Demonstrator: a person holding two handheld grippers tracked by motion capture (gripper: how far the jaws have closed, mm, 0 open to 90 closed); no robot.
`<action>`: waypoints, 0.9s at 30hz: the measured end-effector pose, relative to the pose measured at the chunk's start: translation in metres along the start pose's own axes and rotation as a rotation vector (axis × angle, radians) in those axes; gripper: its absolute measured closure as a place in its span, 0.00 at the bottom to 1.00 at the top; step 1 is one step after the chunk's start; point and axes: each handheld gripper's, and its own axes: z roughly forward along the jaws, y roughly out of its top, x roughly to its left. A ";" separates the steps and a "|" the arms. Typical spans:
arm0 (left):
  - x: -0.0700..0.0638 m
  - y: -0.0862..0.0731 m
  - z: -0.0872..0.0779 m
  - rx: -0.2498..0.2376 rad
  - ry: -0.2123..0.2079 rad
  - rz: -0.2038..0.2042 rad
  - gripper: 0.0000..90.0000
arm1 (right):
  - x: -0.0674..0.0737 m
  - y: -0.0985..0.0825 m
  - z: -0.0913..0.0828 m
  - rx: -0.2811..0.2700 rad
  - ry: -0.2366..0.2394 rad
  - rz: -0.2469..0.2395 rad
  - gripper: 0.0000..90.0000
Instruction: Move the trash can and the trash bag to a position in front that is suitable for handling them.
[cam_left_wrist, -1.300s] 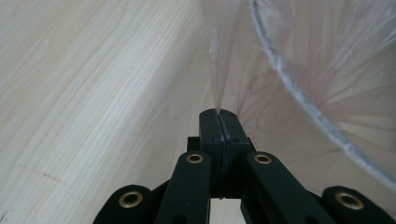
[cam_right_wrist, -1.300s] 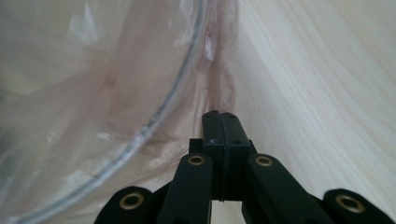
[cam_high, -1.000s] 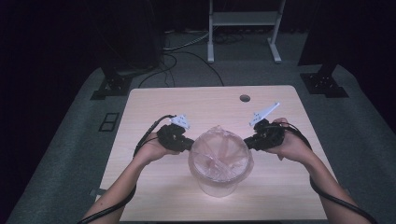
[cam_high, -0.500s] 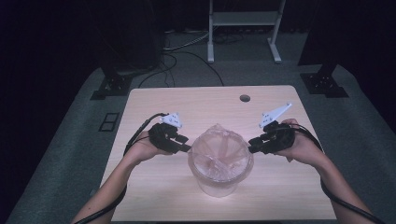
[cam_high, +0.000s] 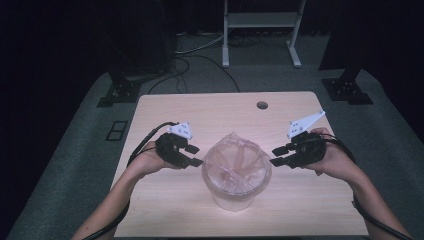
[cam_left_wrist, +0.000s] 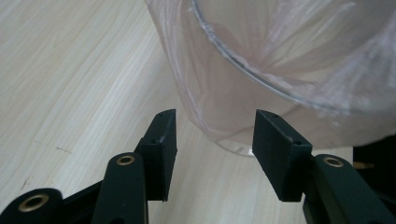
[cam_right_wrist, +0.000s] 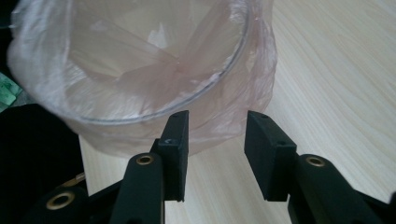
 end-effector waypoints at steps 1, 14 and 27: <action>-0.001 -0.001 -0.001 0.001 -0.005 0.005 0.53 | 0.003 -0.002 -0.003 -0.004 0.004 -0.007 0.66; -0.028 -0.009 0.010 0.037 -0.085 0.065 0.52 | 0.037 -0.018 0.016 0.026 0.058 -0.047 0.61; -0.029 -0.001 0.024 0.041 -0.075 0.067 0.53 | 0.030 -0.014 0.034 0.076 0.008 -0.055 0.63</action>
